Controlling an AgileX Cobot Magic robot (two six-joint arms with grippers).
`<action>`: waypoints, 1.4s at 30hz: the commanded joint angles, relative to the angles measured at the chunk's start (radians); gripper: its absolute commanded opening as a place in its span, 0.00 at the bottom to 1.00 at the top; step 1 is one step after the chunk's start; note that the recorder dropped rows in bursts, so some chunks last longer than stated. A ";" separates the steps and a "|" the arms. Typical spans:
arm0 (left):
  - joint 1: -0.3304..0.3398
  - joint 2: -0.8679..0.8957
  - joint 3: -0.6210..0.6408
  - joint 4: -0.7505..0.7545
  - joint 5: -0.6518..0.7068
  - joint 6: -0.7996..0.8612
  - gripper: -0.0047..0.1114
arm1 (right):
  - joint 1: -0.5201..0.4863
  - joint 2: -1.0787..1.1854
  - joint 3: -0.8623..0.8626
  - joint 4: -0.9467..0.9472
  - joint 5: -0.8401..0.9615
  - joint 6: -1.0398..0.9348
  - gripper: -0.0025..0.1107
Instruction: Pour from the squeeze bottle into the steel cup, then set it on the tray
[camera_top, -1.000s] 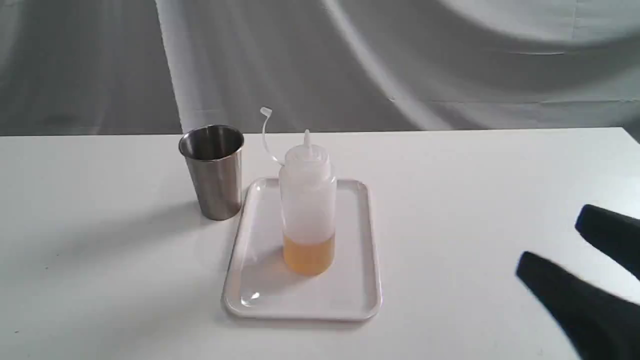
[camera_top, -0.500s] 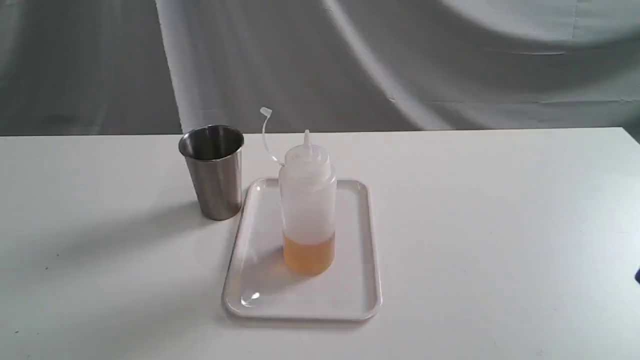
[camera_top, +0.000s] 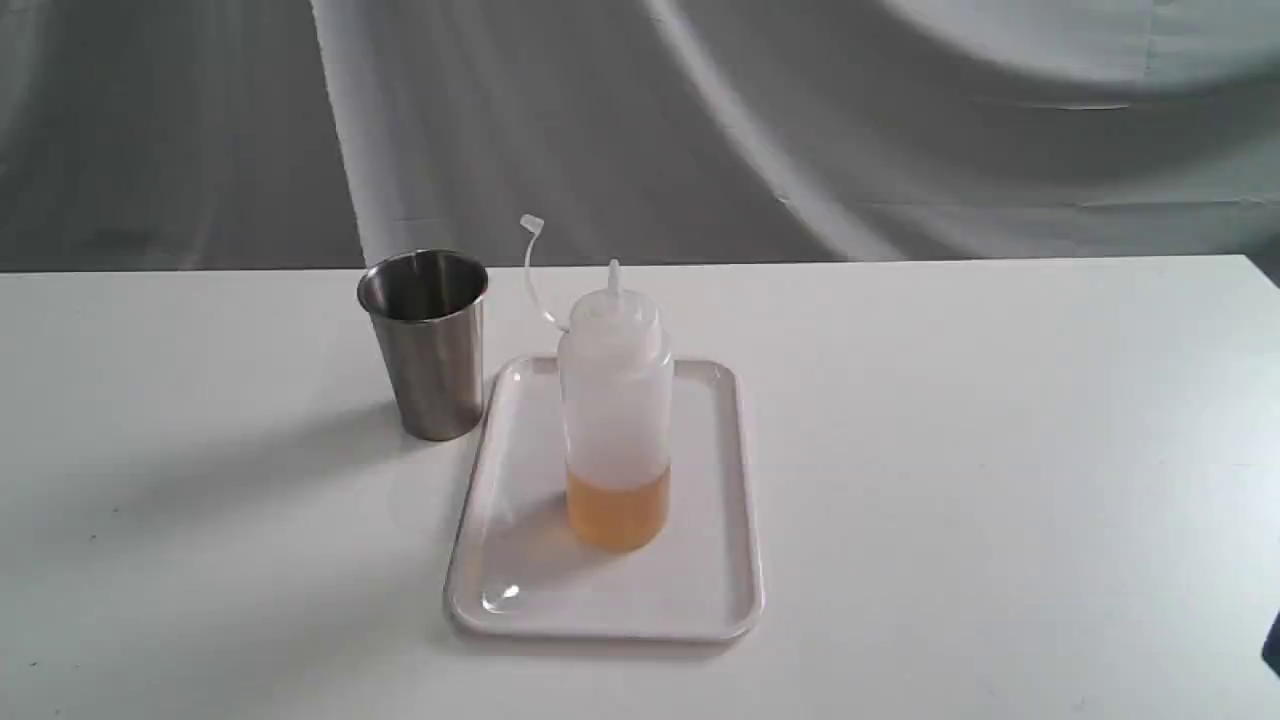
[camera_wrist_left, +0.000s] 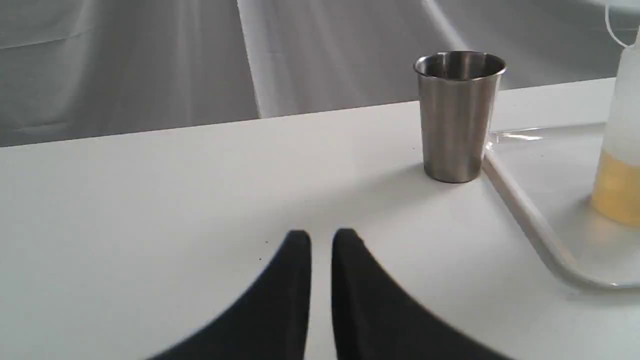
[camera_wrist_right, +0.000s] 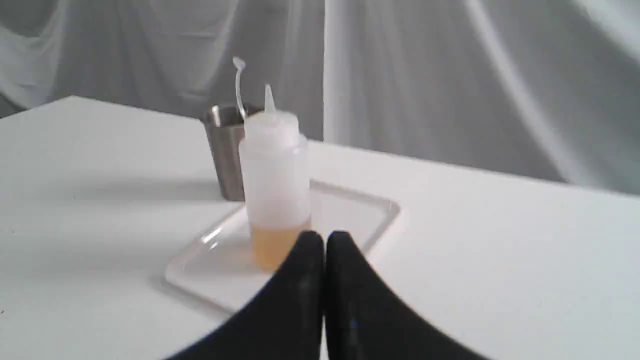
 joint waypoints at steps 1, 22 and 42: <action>0.001 -0.005 0.004 0.004 -0.010 -0.001 0.11 | -0.009 -0.004 0.003 0.068 0.097 0.002 0.02; 0.001 -0.005 0.004 0.004 -0.010 -0.001 0.11 | -0.009 -0.232 0.159 0.075 0.047 0.000 0.02; 0.001 -0.005 0.004 0.004 -0.010 -0.001 0.11 | -0.352 -0.232 0.179 0.114 0.083 -0.002 0.02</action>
